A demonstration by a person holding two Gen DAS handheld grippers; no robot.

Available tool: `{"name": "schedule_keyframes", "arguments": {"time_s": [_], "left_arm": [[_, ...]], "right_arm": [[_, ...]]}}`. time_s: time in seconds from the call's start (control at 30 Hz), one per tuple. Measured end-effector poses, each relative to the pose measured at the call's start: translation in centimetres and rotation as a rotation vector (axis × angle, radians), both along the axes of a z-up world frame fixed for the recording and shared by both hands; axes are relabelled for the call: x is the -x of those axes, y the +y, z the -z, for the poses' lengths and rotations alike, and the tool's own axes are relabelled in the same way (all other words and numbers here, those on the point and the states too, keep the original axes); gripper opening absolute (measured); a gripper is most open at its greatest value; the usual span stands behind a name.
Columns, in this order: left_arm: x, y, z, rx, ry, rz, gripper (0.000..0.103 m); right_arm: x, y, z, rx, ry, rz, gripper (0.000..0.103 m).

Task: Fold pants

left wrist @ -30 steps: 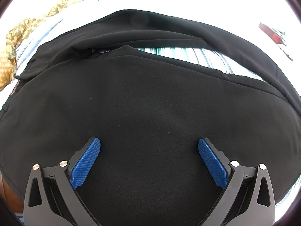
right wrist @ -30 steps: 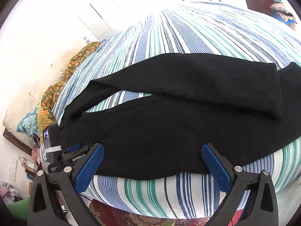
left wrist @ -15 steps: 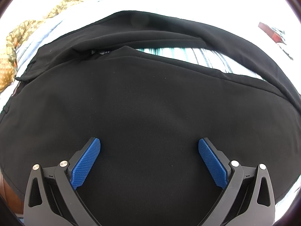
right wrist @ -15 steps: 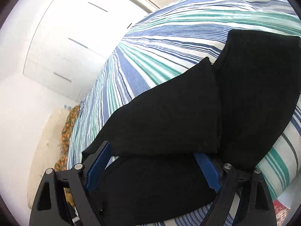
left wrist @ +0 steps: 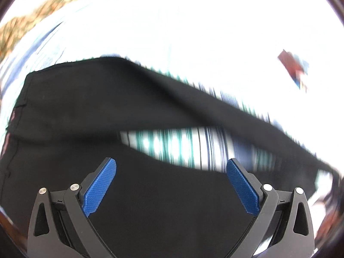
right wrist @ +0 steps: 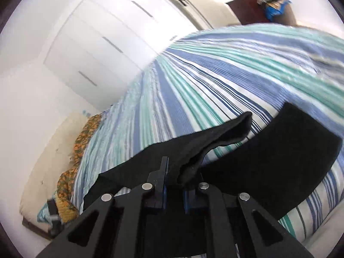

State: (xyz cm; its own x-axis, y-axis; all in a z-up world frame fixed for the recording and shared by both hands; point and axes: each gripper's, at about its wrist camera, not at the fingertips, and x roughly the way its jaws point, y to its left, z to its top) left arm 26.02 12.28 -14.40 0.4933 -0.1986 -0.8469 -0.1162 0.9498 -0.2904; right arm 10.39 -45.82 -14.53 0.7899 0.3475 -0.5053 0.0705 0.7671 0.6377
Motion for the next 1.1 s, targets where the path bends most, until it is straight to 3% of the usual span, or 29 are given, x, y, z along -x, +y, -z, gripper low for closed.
{"name": "schedule_keyframes", "arguments": {"time_s": [0.1, 0.23, 0.3, 0.33, 0.37, 0.4, 0.47, 0.6, 0.67, 0.7, 0.77, 0.83, 0.9, 0.97, 1.03, 1.1], "left_arm": [[-6.3, 4.7, 1.8, 0.060, 0.061, -0.158, 0.102], [-10.8, 8.7, 5.2, 0.132, 0.165, -0.305, 0.102], [-11.7, 9.9, 6.5, 0.173, 0.193, -0.341, 0.092], [-11.9, 10.4, 7.0, 0.194, 0.200, -0.351, 0.057], [-12.1, 10.8, 7.5, 0.236, 0.213, -0.344, 0.003], [-12.0, 11.1, 7.7, 0.282, 0.225, -0.337, 0.004], [-11.2, 12.1, 5.8, 0.287, 0.155, -0.347, 0.003], [-7.0, 13.9, -3.2, 0.267, -0.070, -0.294, 0.005], [-2.3, 14.8, -7.7, 0.217, -0.214, -0.285, 0.014], [0.1, 14.8, -8.5, 0.188, -0.257, -0.290, 0.019], [5.1, 14.7, -7.4, 0.126, -0.272, -0.318, 0.039], [7.6, 12.1, -2.2, 0.051, -0.176, -0.345, 0.047], [7.7, 9.0, 4.8, 0.049, -0.007, -0.293, 0.040], [8.7, 6.8, 9.0, 0.022, 0.117, -0.257, 0.020], [9.3, 6.2, 9.1, -0.005, 0.066, -0.270, 0.023], [9.1, 5.7, 7.5, 0.019, 0.054, -0.267, 0.034]], "right_arm": [[1.7, 0.5, -4.6, 0.010, -0.106, -0.095, 0.012], [3.9, 0.8, -8.9, -0.004, -0.208, -0.178, 0.011], [5.4, 0.7, -10.2, -0.019, -0.248, -0.205, 0.011], [6.0, 0.2, -10.7, -0.035, -0.265, -0.218, 0.011], [6.4, -0.2, -11.0, -0.049, -0.275, -0.225, 0.011], [6.7, -0.3, -10.9, -0.057, -0.273, -0.229, 0.011], [6.2, -1.0, -10.1, -0.023, -0.236, -0.215, 0.011], [2.4, -3.6, -6.9, 0.035, -0.115, -0.168, 0.011], [0.9, -4.6, -7.4, 0.019, -0.141, -0.168, 0.011], [0.5, -5.1, -8.2, 0.014, -0.166, -0.174, 0.011], [-0.6, -5.8, -9.1, 0.030, -0.163, -0.194, 0.011], [-2.0, -6.4, -7.4, 0.102, -0.039, -0.214, 0.012], [-3.3, -7.5, -2.9, 0.177, 0.159, -0.213, 0.012], [-3.9, -8.9, 2.2, 0.252, 0.378, -0.188, 0.012], [-3.6, -10.1, 5.7, 0.291, 0.499, -0.168, 0.012], [-3.2, -11.1, 5.6, 0.246, 0.489, -0.133, 0.012]]}}
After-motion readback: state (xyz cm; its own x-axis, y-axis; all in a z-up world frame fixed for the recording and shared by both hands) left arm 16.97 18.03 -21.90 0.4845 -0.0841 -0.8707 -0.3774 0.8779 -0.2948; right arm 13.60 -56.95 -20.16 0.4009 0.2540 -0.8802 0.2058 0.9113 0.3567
